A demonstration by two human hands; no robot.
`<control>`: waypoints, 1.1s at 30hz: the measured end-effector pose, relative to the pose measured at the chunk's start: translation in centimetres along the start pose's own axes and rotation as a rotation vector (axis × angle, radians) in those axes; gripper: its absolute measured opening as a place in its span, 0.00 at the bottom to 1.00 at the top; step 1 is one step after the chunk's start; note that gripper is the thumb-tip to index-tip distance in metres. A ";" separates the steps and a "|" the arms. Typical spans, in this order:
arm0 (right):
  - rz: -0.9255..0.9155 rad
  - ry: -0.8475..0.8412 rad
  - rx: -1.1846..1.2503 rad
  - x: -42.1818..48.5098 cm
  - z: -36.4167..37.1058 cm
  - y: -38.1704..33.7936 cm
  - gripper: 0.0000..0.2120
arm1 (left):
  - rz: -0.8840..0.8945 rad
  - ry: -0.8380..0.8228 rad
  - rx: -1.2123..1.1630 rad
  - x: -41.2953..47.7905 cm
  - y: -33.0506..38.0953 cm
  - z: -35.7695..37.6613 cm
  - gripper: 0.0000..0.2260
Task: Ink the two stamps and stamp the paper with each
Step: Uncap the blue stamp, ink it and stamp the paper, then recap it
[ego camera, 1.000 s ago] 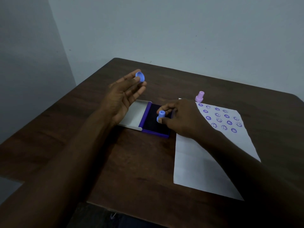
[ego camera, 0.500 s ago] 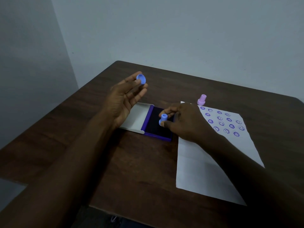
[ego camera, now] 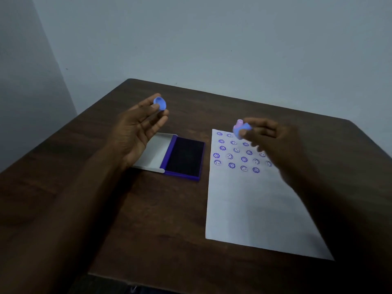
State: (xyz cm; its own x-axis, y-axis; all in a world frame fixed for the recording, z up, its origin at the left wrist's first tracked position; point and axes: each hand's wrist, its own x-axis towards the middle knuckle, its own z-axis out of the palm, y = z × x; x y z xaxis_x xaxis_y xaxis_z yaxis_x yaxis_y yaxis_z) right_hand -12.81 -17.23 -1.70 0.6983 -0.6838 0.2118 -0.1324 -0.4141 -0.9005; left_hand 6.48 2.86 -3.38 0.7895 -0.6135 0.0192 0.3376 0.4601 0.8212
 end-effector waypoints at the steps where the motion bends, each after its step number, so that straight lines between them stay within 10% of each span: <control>1: 0.036 0.013 0.011 -0.3 -1.0 0.3 0.11 | -0.004 -0.005 0.002 0.0 -0.1 0.1 0.10; 33: 0.083 -0.004 -0.443 -2.3 -5.4 5.4 0.12 | -0.032 -0.010 0.035 -0.1 -0.6 0.6 0.10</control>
State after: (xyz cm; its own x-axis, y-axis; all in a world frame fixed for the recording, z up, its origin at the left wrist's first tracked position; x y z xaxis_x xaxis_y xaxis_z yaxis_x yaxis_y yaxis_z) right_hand -18.96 -21.11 -5.02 0.6750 -0.7237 0.1438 -0.4757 -0.5758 -0.6649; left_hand 5.89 2.28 -3.53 0.7731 -0.6343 -0.0019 0.3443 0.4171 0.8411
